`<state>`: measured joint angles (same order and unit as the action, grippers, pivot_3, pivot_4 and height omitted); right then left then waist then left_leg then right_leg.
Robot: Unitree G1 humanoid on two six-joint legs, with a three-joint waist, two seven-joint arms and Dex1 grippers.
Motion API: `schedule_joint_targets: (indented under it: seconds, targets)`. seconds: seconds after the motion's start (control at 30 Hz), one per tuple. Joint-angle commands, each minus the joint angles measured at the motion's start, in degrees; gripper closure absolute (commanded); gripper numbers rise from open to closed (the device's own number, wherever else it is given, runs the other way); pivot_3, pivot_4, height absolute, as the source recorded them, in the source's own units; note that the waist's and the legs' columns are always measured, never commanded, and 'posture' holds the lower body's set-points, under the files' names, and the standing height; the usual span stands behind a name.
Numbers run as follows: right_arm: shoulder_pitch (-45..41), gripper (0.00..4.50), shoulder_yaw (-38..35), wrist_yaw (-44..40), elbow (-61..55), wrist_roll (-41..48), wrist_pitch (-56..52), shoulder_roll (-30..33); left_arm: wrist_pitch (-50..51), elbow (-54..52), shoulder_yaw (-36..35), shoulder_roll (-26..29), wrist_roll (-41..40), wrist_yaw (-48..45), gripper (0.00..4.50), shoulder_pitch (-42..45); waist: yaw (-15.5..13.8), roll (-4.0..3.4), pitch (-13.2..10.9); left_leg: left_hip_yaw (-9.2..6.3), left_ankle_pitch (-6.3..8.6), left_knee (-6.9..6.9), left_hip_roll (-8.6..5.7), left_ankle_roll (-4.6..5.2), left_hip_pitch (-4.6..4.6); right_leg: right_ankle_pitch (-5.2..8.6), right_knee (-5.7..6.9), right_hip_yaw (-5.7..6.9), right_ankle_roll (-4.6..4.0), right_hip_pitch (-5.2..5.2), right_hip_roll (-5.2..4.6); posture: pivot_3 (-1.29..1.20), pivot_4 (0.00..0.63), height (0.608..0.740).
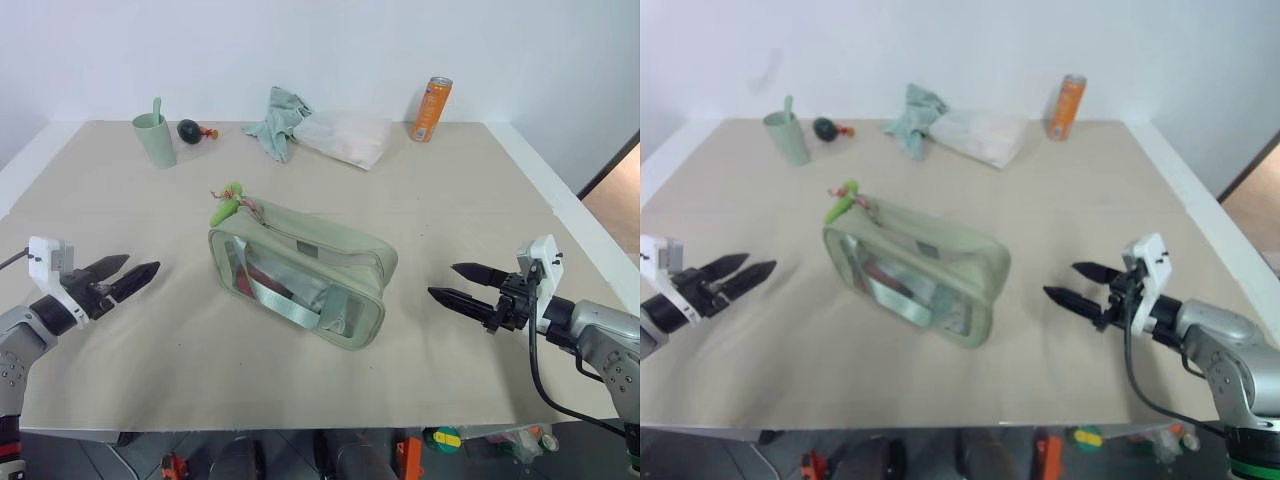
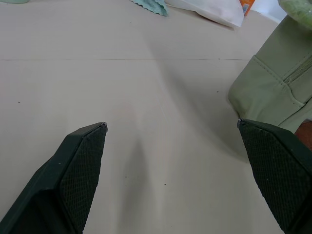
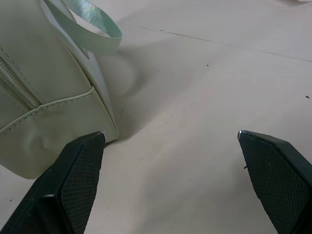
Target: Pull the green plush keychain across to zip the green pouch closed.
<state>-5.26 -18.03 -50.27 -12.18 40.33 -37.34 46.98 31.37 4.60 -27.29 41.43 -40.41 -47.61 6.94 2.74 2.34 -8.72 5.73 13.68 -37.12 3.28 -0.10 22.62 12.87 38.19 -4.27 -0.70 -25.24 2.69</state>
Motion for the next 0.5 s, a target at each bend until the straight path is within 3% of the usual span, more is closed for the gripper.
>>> schedule_joint_targets:
  seconds: [0.03, 0.2, 0.27, 0.5]
  targets:
    - [-0.5, 0.0, -2.4, -1.1, -2.6, 1.5, -0.2, 1.3, 1.3, -1.5, -0.7, 2.3, -1.2, -2.2, 0.06, 0.7, 0.0, 0.01, 0.0, 0.0, 0.0, 0.0, 0.0, 0.0, 0.0, 0.0, 0.0, 0.0, 0.0, 0.0, 0.0, 0.0, 0.15, 0.74]
    - [-6.8, 0.0, -6.0, 0.0, -5.1, 10.4, -5.0, 1.5, 5.4, -3.3, -2.7, 3.8, -6.2, -3.9, 0.06, 5.2, 0.0, 0.03, -0.1, -0.04, 0.0, -0.08, 0.01, 0.0, 0.04, -0.02, 0.02, 0.05, 0.02, -0.01, 0.0, 0.0, 0.15, 0.74]
    - [-9.6, 0.0, -6.3, 0.1, -6.9, 13.7, -7.3, 2.2, 1.5, -6.7, -3.2, 4.1, -6.0, -7.6, 0.06, 4.3, 0.1, 0.04, -0.1, -0.06, 0.0, -0.15, 0.03, 0.0, 0.05, -0.06, 0.02, 0.09, 0.09, 0.0, 0.02, 0.0, 0.15, 0.74]
    - [-16.3, 0.0, -1.8, -3.2, -15.6, 20.8, -12.5, 7.3, 3.0, -16.6, -4.8, 6.7, -13.9, -16.5, 0.06, 3.8, 0.0, 0.04, -0.1, -0.21, 0.09, -0.1, 0.02, -0.14, 0.21, 0.16, 0.02, 0.17, -0.04, -0.08, 0.0, 0.0, 0.15, 0.74]
